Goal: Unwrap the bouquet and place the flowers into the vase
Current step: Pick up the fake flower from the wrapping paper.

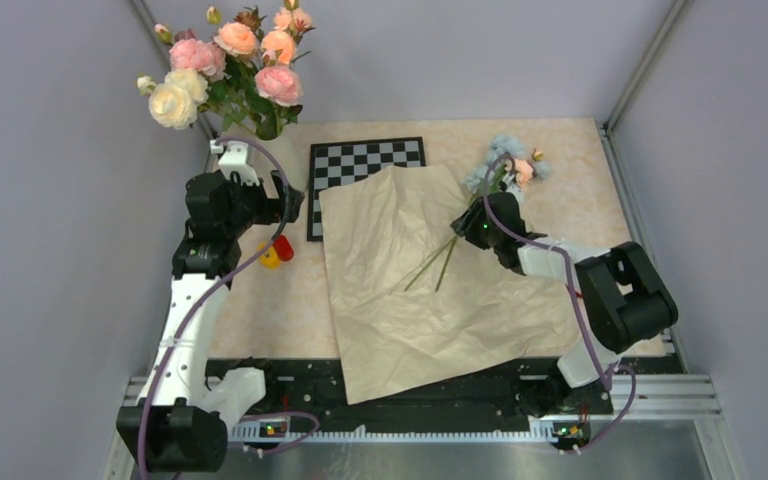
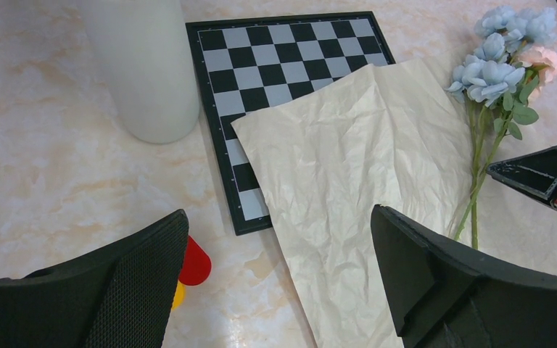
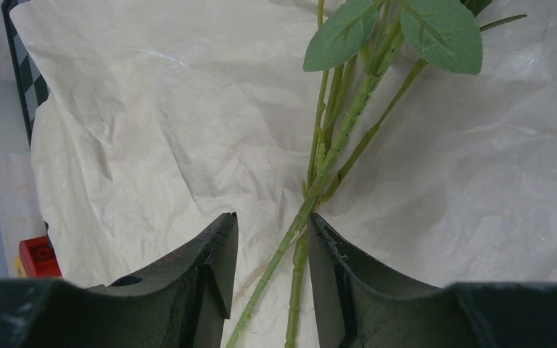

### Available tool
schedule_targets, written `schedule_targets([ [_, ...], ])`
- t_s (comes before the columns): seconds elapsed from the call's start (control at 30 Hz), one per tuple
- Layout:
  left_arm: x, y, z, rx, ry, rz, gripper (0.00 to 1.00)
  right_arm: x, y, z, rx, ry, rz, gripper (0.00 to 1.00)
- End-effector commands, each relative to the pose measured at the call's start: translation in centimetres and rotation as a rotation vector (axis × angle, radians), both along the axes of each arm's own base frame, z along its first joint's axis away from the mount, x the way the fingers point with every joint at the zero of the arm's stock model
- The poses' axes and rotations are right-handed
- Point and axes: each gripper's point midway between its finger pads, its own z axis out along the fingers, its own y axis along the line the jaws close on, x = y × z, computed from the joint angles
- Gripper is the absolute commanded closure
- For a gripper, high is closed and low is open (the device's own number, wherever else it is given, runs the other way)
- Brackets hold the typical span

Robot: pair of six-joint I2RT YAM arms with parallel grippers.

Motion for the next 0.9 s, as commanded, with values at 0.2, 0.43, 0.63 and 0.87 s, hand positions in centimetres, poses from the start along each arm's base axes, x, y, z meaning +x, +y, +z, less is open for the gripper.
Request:
schedule_targets([
  [0.2, -0.2, -0.3, 1.0, 0.006, -0.044, -0.016, 0.01, 2.5, 0.5, 1.4, 0.035, -0.057, -0.005, 0.61],
  [0.43, -0.2, -0.4, 1.0, 0.006, -0.042, -0.02, 0.01, 2.6, 0.4, 1.4, 0.029, -0.059, -0.015, 0.64],
  [0.63, -0.2, -0.4, 1.0, 0.006, -0.044, -0.019, 0.01, 3.2, 0.4, 1.2, 0.028, -0.059, -0.018, 0.65],
  [0.87, -0.2, -0.3, 1.1, 0.01, -0.046, -0.018, 0.01, 3.4, 0.4, 0.6, 0.023, -0.045, -0.022, 0.66],
])
